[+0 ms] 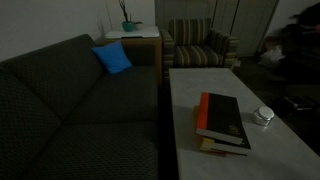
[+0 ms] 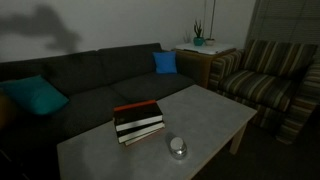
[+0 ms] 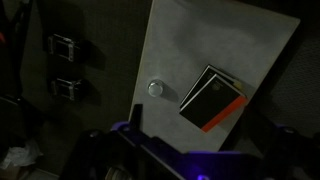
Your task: Pick the silver lid and put it on the table
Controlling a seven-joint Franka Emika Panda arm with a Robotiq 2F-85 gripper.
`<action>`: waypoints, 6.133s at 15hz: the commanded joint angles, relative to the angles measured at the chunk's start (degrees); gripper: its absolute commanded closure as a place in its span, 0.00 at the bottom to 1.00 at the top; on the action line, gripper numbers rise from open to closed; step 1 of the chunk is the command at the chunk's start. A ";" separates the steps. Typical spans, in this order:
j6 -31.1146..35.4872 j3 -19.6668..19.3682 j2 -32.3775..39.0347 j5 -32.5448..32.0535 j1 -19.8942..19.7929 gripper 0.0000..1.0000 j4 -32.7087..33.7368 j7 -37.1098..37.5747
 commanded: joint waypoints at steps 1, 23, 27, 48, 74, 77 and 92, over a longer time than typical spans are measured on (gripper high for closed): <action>-0.14 -0.66 0.28 -0.69 0.84 0.00 0.12 0.63; 0.30 -0.75 1.41 -2.33 0.76 0.00 0.64 -1.49; 1.90 -1.62 3.87 -7.84 -0.71 0.00 1.58 -4.45; 15.28 -8.00 17.70 -22.42 -3.59 0.00 5.08 -10.00; 36.96 -22.01 54.65 -4.88 -5.32 0.00 23.64 -26.32; 36.29 -20.95 54.27 -4.38 -6.47 0.00 22.96 -26.99; 18.32 -21.59 86.05 3.11 -11.17 0.00 52.62 -18.90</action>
